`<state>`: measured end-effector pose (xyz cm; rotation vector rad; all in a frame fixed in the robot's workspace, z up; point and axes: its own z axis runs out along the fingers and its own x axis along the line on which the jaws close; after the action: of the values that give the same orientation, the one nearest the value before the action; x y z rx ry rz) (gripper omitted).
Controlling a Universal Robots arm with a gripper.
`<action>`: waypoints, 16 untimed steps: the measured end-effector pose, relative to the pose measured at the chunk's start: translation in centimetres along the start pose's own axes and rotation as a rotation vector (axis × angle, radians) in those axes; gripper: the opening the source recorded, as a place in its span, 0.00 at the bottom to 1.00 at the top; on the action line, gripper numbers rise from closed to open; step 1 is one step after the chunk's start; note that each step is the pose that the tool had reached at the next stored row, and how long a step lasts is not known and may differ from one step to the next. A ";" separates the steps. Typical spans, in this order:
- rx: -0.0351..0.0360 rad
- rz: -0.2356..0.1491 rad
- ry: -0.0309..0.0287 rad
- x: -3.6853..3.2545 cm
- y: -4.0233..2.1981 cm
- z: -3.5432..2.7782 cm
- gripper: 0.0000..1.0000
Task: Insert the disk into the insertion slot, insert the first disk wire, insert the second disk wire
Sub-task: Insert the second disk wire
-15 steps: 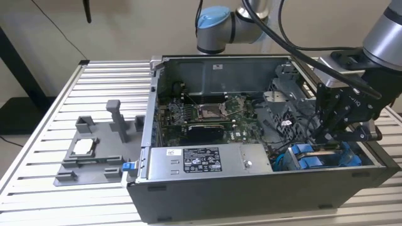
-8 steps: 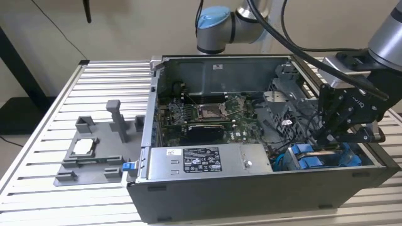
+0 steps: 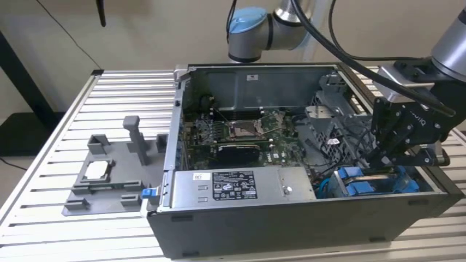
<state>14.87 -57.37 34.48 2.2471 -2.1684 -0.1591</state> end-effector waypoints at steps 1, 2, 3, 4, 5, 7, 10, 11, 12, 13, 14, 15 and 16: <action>-0.0001 0.001 -0.0001 0.00 -0.02 0.01 0.16; 0.0000 0.003 -0.0004 0.01 -0.02 0.05 0.16; 0.0002 0.005 -0.0006 0.01 -0.03 0.07 0.16; 0.0004 0.009 -0.0008 0.01 -0.03 0.09 0.16; 0.0007 0.013 -0.0011 0.01 -0.04 0.12 0.16; 0.0012 0.021 -0.0019 0.02 -0.05 0.18 0.16; 0.0022 0.037 -0.0031 0.00 -0.06 0.28 0.16; 0.0026 0.042 -0.0039 -0.02 -0.06 0.32 0.16; 0.0028 0.047 -0.0041 -0.02 -0.06 0.35 0.16; 0.0031 0.052 -0.0042 -0.02 -0.07 0.37 0.16; 0.0034 0.056 -0.0044 -0.02 -0.06 0.40 0.16; 0.0035 0.059 -0.0043 -0.02 -0.07 0.43 0.16; 0.0037 0.061 -0.0039 -0.02 -0.07 0.45 0.16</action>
<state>14.91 -57.32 34.02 2.1817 -2.2374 -0.1588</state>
